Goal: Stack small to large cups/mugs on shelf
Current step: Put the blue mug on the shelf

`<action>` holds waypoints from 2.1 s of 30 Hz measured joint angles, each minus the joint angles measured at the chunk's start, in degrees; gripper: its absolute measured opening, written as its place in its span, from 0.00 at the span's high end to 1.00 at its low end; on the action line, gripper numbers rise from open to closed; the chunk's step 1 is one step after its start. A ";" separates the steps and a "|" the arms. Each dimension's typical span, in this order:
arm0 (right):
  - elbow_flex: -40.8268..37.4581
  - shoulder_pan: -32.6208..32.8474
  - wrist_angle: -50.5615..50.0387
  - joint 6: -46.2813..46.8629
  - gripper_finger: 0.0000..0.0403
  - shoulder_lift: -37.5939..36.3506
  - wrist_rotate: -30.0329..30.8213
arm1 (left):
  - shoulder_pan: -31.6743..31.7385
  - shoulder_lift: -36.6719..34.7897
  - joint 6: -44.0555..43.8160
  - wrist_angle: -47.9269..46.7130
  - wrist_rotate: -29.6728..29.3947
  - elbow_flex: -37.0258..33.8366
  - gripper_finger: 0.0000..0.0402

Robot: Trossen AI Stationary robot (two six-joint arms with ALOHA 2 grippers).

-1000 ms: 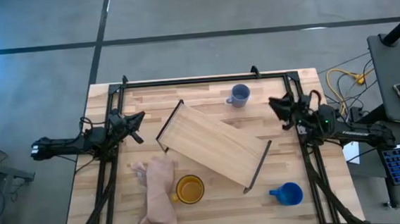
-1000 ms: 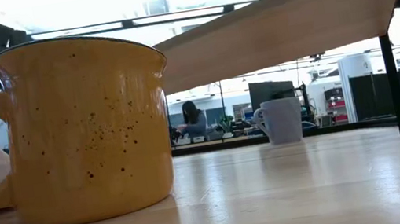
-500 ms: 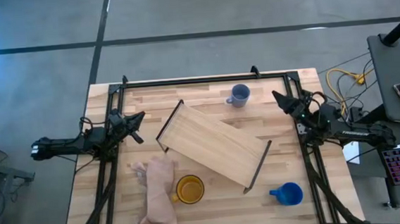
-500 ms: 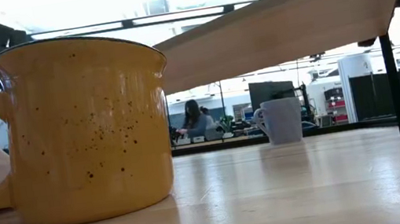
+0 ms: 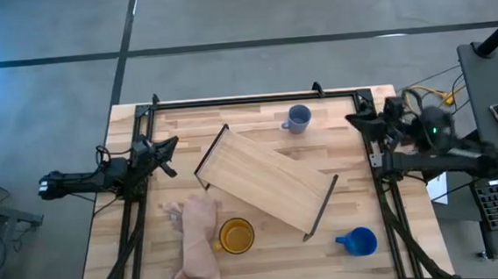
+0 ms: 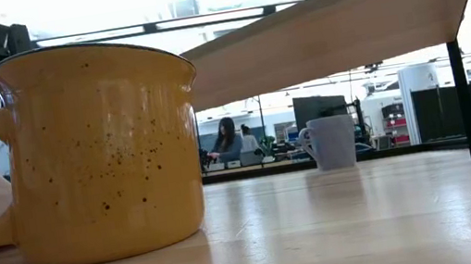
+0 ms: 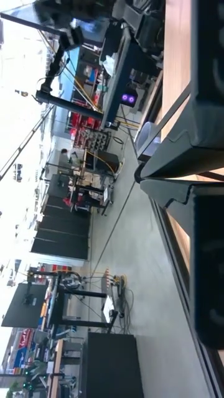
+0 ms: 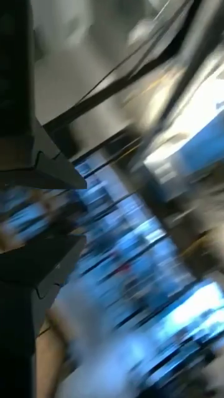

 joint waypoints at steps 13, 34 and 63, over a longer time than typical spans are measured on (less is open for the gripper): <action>50.05 14.60 -88.55 6.80 0.78 31.07 1.93 | 0.00 0.00 -0.06 0.07 0.16 0.00 1.00; 43.60 68.39 -90.99 76.65 0.79 58.55 16.17 | 0.07 0.31 -0.02 -0.22 0.16 0.00 1.00; 30.35 68.77 -74.81 82.81 0.51 62.02 -1.22 | 0.04 0.79 -0.04 -0.51 0.16 0.00 1.00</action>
